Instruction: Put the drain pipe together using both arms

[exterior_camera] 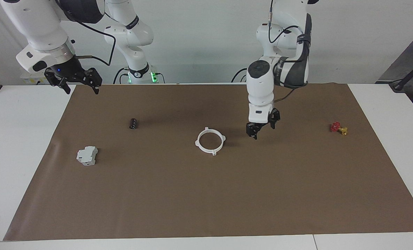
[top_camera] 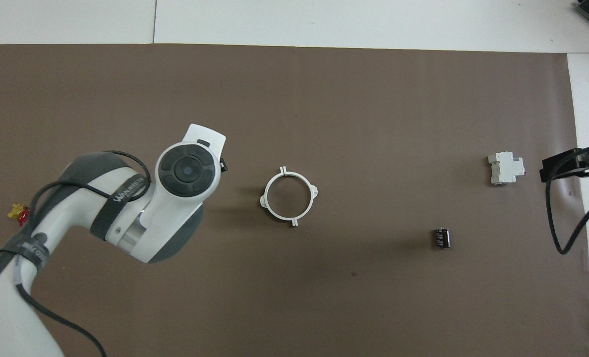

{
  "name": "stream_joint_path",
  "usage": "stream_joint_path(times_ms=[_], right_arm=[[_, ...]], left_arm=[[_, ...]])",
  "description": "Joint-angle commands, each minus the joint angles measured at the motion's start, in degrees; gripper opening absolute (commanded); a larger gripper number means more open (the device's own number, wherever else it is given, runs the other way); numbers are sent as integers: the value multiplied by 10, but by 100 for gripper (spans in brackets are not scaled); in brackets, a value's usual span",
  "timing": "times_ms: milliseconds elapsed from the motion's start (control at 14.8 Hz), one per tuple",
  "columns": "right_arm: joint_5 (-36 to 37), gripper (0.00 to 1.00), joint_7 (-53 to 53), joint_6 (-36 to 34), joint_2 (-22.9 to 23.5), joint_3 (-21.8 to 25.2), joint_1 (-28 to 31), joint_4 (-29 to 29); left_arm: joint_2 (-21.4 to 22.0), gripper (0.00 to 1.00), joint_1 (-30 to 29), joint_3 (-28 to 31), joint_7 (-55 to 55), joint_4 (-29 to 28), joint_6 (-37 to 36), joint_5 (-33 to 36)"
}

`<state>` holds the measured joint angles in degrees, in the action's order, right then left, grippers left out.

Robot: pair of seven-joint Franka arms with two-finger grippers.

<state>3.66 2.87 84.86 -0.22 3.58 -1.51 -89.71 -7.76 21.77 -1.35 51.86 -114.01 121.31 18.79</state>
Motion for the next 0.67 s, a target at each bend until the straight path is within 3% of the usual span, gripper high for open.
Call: stream_joint_path(times_ms=[0, 202, 607], right_arm=[[-2, 100, 15, 0, -1, -2, 5, 0], [-2, 100, 15, 0, -1, -2, 5, 0], [-2, 100, 15, 0, -1, -2, 5, 0]], left_arm=[[27, 100, -69, -8, -123, -8, -3, -1], [35, 100, -126, -9, -226, -9, -2, -8], [41, 100, -271, -5, -570, 11, -8, -176]])
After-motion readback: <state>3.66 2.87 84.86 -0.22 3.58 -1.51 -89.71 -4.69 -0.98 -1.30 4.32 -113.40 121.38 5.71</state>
